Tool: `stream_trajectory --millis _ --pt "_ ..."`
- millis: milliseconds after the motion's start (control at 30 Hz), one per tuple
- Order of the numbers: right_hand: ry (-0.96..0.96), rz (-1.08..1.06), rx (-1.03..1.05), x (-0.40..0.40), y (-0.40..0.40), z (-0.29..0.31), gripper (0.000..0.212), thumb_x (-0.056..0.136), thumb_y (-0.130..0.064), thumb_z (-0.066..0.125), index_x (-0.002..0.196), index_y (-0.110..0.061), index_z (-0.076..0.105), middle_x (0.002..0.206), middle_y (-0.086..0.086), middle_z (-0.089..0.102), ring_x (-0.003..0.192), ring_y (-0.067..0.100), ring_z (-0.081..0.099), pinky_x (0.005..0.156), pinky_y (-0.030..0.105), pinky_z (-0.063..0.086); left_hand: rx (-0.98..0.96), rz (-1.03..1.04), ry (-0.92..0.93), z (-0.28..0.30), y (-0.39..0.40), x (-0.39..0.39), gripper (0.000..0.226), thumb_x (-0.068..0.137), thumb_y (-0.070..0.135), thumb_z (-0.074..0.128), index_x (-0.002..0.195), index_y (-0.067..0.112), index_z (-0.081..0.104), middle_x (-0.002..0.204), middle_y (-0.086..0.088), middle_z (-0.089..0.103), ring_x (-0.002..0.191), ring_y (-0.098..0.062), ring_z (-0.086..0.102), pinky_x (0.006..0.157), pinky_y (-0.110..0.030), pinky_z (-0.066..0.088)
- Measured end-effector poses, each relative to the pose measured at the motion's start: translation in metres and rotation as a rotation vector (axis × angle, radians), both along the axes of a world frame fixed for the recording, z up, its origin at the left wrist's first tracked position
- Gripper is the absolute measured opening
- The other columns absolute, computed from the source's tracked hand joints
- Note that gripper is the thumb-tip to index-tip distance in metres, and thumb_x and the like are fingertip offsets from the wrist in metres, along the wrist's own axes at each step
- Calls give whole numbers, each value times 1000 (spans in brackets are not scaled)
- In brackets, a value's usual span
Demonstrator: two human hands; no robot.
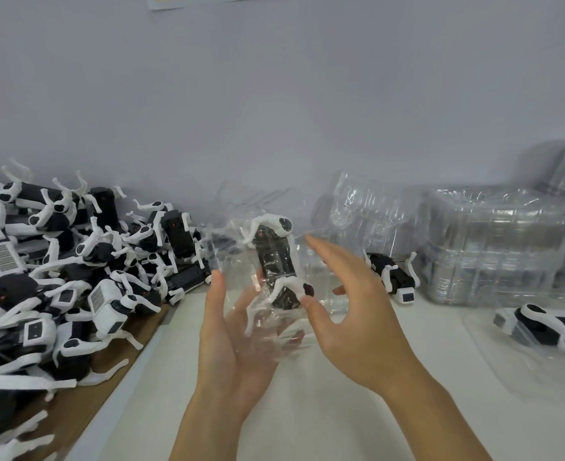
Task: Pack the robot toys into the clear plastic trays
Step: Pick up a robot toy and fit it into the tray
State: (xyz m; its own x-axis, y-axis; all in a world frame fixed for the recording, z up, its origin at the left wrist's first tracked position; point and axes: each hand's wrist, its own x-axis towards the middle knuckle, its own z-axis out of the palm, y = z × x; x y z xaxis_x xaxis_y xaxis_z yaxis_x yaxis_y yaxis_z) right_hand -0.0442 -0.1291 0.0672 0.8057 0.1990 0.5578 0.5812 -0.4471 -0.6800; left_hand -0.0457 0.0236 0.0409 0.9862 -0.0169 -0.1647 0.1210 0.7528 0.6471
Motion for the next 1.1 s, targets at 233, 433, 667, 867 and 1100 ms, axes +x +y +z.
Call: stream_trajectory --millis 233,433,667,867,1100 --pt "-65 4 18 6 0 -3 63 96 -31 48 154 -42 25 155 -35 22 145 -11 13 117 27 20 192 5 0 5 -4 -4 85 65 68 64 132 15 62 131 -12 64 105 -29 66 75 -44 56" --pt "-53 15 45 8 -2 -1 57 95 -30 48 150 -37 37 151 -33 33 141 -15 20 117 15 21 363 -25 -128 0 1 -4 71 66 69 72 122 26 71 122 -3 71 99 -28 73 98 -53 49" --pt "175 -235 590 20 -44 10 26 100 -16 50 100 -29 73 93 -3 76 79 6 68 76 28 51 997 33 -357 3 12 -2 64 60 74 71 115 41 73 124 13 68 119 -1 58 109 -42 40" --pt "542 -193 312 18 -80 8 12 93 -45 59 100 -47 68 103 -18 68 93 5 63 83 30 48 1595 -96 -366 -12 -4 -5 94 36 86 72 124 59 54 145 33 22 138 4 13 110 -25 22" --pt "434 -306 -326 17 -57 -11 44 90 -29 66 130 -40 54 135 -10 45 119 12 47 93 28 42 1413 129 -296 -13 -16 -1 74 55 84 67 121 54 54 138 26 38 133 3 30 109 -31 28"
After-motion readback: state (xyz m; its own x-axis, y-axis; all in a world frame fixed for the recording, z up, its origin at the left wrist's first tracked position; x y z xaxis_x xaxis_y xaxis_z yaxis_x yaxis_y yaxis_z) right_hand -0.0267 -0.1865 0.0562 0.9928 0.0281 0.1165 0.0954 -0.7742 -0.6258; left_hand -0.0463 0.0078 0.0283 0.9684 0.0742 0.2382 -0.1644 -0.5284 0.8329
